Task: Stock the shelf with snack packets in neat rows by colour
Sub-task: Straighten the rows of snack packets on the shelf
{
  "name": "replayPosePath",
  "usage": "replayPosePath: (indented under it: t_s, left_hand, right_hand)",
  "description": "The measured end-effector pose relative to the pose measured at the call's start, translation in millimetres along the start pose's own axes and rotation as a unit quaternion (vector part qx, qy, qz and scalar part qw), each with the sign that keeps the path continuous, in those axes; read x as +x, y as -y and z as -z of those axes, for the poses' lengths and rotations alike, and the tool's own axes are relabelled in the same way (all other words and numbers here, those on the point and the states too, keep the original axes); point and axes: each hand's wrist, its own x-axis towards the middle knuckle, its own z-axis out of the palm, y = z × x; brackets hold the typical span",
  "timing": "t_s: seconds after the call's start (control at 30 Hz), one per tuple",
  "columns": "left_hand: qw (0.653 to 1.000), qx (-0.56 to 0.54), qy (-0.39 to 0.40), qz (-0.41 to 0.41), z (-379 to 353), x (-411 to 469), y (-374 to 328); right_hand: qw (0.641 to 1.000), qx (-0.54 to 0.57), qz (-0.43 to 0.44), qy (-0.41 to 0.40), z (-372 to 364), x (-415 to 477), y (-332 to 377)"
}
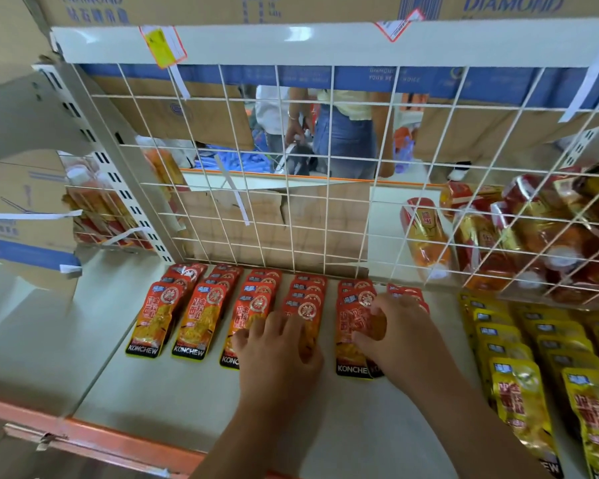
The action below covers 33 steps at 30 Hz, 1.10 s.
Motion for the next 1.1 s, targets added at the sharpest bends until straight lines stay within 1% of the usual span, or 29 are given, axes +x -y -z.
replayPosePath:
  t_s: [0.2,0.37,0.47,0.6,0.77,0.83,0.93,1.1]
  left_hand:
    - [1.0,-0.009,-0.011,-0.01,0,-2,1]
    - [1.0,-0.011,-0.005,-0.015,2,-3,2]
    - [0.999,-0.018,-0.02,-0.029,4,-2,4]
    - [0.994,-0.036,-0.057,-0.087,5,-2,14]
    - [0.97,-0.064,-0.068,-0.225,1,1,30]
    - [0.961,-0.072,-0.063,-0.26,-1,2,34]
    - [0.956,-0.088,-0.035,-0.277,-3,2,36]
    - [0.953,-0.11,-0.018,-0.282,-1,3,36]
  right_hand:
    - [1.0,0.005,0.004,-0.004,-2,0,-2]
    - [1.0,0.002,0.004,-0.007,-3,-1,-1]
    - [1.0,0.009,-0.003,-0.003,-5,-2,0]
    - [0.999,0.003,-0.031,-0.007,-11,-7,3]
    - [0.997,-0.006,-0.076,-0.029,-21,-18,11]
    - [0.994,-0.02,-0.107,-0.03,-23,-20,16]
    - [0.986,-0.038,-0.16,-0.018,-29,-23,23]
    - [0.977,-0.044,-0.208,-0.035,-38,-25,38]
